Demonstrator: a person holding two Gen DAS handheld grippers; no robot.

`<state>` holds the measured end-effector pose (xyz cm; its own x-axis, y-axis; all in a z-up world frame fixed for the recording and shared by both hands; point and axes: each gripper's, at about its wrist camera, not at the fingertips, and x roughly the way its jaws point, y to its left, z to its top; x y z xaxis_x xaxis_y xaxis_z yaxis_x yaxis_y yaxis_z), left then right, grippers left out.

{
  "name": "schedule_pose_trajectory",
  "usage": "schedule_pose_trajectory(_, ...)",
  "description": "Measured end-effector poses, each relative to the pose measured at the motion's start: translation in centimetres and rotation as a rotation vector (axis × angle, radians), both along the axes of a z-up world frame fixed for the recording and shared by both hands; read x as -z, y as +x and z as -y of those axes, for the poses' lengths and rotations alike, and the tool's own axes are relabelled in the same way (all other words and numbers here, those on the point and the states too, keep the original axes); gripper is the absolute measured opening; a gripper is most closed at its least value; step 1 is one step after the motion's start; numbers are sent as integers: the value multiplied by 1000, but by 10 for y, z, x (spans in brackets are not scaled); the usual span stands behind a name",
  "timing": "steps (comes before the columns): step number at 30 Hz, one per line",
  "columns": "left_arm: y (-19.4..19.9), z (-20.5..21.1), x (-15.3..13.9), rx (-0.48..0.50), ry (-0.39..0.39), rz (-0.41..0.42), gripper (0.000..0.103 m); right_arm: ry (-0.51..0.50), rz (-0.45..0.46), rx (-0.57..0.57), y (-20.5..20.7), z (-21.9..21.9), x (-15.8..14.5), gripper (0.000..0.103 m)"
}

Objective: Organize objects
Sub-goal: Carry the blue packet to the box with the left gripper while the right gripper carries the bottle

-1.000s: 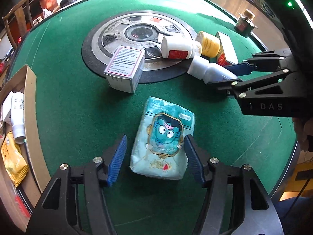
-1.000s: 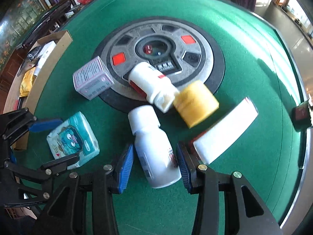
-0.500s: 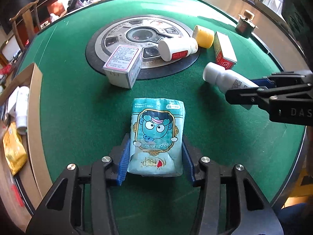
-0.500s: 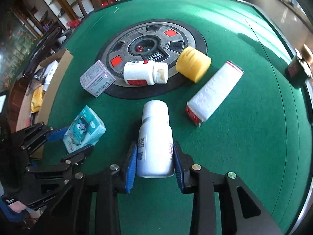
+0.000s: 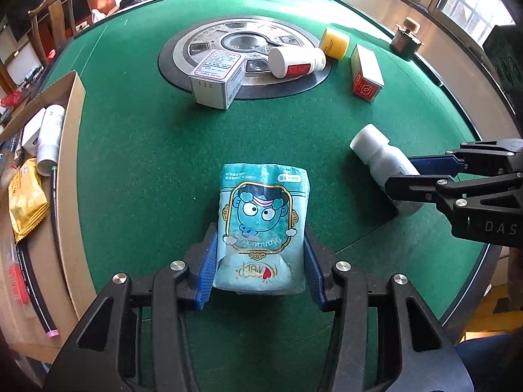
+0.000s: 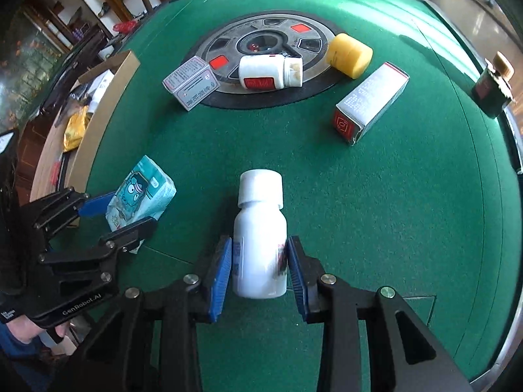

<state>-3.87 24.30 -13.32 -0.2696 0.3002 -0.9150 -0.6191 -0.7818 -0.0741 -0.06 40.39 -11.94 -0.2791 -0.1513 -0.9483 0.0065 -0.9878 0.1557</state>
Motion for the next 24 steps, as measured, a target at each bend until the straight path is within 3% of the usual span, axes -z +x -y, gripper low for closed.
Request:
schedule_pose_trajectory(8,1,-2,4,9,-31,-33,47,58,9,0,-1,5,9,34)
schedule_pose_trajectory(15,7,4,-1,-11,-20,-72,46,26,-19,25,9,9,3,34)
schedule_pose_trajectory(24,8,25,-29,-47,32,-103,46,-28,-65,-3,12,30,-14,34)
